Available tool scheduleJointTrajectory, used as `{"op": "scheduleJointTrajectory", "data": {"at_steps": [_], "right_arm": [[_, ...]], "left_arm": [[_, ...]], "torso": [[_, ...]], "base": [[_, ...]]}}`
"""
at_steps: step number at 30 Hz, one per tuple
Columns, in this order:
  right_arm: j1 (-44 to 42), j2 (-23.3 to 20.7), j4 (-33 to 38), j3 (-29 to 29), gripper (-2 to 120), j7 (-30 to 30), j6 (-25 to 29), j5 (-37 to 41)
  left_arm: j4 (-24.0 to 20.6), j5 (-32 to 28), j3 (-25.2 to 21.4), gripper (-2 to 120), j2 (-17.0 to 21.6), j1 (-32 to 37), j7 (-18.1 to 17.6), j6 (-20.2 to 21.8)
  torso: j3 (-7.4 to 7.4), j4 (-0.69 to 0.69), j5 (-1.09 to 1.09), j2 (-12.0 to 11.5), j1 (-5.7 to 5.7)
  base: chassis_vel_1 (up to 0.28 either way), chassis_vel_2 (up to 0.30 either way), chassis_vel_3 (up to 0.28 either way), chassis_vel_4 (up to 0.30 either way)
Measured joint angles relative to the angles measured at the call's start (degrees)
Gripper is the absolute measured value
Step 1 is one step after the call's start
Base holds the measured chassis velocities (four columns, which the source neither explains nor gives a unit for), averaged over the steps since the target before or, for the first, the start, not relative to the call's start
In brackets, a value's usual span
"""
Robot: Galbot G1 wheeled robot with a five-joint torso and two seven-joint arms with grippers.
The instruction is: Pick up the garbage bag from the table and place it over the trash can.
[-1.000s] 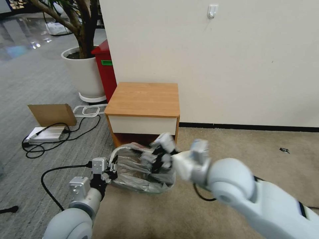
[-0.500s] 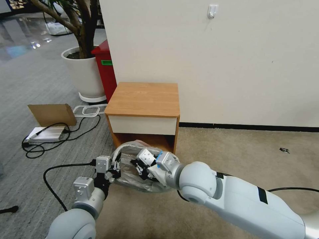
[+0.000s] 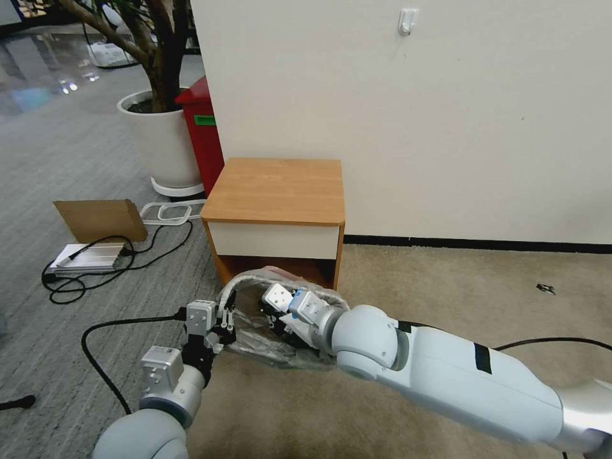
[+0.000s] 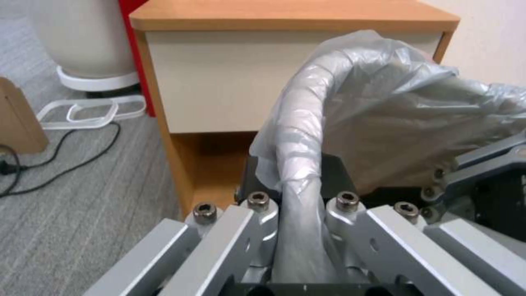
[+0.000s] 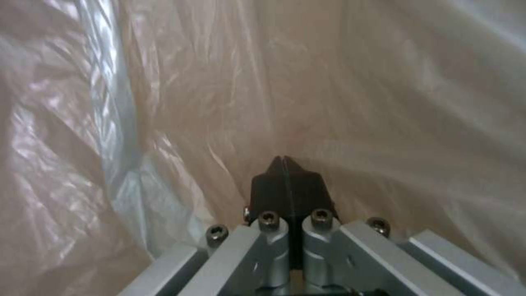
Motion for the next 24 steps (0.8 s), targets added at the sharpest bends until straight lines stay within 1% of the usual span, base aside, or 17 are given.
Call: {"op": "scheduleJointTrajectory", "data": {"at_steps": [2,4,5,6,10,15,17,24], "right_arm": [[0.9,0.0,-0.4,-0.9,0,0.0,0.0,-0.5],[2.8,-0.1,-1.1,-2.6,0,-0.1,0.0,-1.1],[4.0,-0.3,-1.4,-3.8,0,-0.2,0.0,-1.1],[4.0,-0.3,-1.4,-3.8,0,-0.2,0.0,-1.1],[7.5,-0.9,-2.1,-8.0,0,-0.4,0.1,-0.8],[9.8,-0.8,-3.3,-10.8,0,-0.4,0.1,0.1],[10.0,-0.7,-3.3,-10.9,0,-0.4,0.1,0.2],[13.1,0.7,-5.7,-14.0,0,0.8,0.1,3.9]], "left_arm": [[0.1,-1.1,0.3,6,0.3,-0.3,0.0,0.2],[0.0,-2.8,0.8,6,1.3,-0.9,-0.1,1.3],[-0.1,-3.2,1.0,6,1.8,-1.2,-0.1,1.6],[-0.1,-3.2,1.0,6,1.8,-1.2,-0.1,1.6],[-0.4,-4.7,0.9,6,3.2,-2.5,0.0,2.9],[-0.5,-5.6,0.7,6,3.7,-3.5,0.0,3.7],[-0.5,-5.6,0.7,6,3.7,-3.6,0.0,3.7],[-0.4,-4.9,1.0,6,4.1,-5.1,0.6,4.0]], "torso": [[0.0,0.0,0.0,0.0,0.0],[0.0,0.0,0.0,0.0,0.0],[0.0,0.0,0.0,0.0,0.0],[0.0,0.0,0.0,0.0,0.0],[0.0,0.0,0.0,0.0,0.0],[0.0,0.0,0.0,0.0,0.0],[0.0,0.0,0.0,0.0,0.0],[0.0,0.0,0.0,0.0,0.0]], "base": [[0.0,0.0,0.0,0.0],[0.0,0.0,0.0,0.0],[0.0,0.0,0.0,0.0],[0.0,0.0,0.0,0.0],[0.0,0.0,0.0,0.0],[0.0,0.0,0.0,0.0],[0.0,0.0,0.0,0.0],[0.0,0.0,0.0,0.0]]}}
